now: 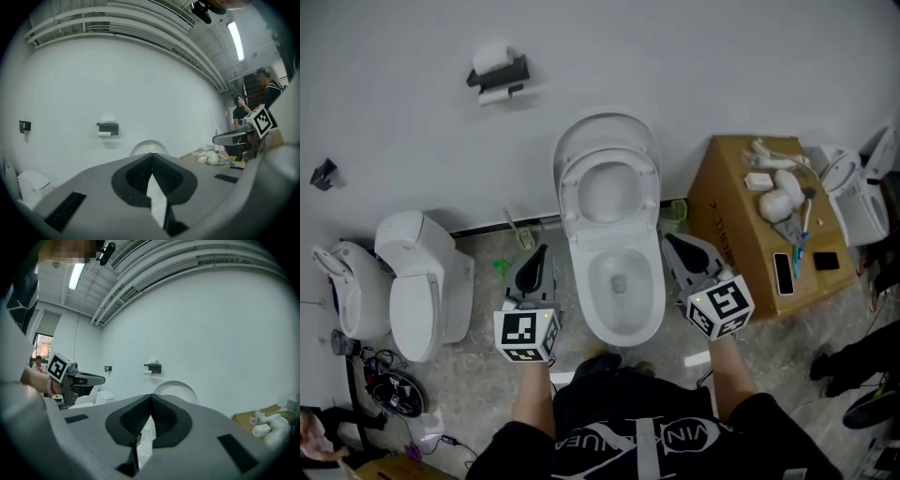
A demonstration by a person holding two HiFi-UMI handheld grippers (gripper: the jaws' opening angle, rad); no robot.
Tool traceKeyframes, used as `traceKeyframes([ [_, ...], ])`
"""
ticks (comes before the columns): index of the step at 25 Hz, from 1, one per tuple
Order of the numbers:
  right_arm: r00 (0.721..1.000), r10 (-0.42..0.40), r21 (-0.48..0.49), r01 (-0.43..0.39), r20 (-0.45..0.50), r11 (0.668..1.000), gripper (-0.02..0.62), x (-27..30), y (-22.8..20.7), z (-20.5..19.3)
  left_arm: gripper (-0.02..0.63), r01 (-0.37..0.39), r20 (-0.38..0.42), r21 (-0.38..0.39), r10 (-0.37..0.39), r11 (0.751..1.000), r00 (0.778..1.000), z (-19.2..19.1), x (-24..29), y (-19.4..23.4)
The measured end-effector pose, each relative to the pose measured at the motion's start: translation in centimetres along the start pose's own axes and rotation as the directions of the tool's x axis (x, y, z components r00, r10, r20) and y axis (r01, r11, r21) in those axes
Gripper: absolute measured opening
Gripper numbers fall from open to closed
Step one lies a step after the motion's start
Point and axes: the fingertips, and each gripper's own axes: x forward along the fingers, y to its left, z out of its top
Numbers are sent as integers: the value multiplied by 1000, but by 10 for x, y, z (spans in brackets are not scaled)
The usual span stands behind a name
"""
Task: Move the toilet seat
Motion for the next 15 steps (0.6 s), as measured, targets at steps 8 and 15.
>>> traceKeyframes([
  [8, 1000, 0, 6, 0, 5, 1000, 8, -2, -3, 2, 3, -14, 10, -30, 14, 999, 1000, 1, -5, 0],
  [15, 1000, -2, 32, 2, 6, 999, 8, -3, -4, 0, 3, 2, 5, -29, -2, 1000, 1000, 1, -2, -2],
])
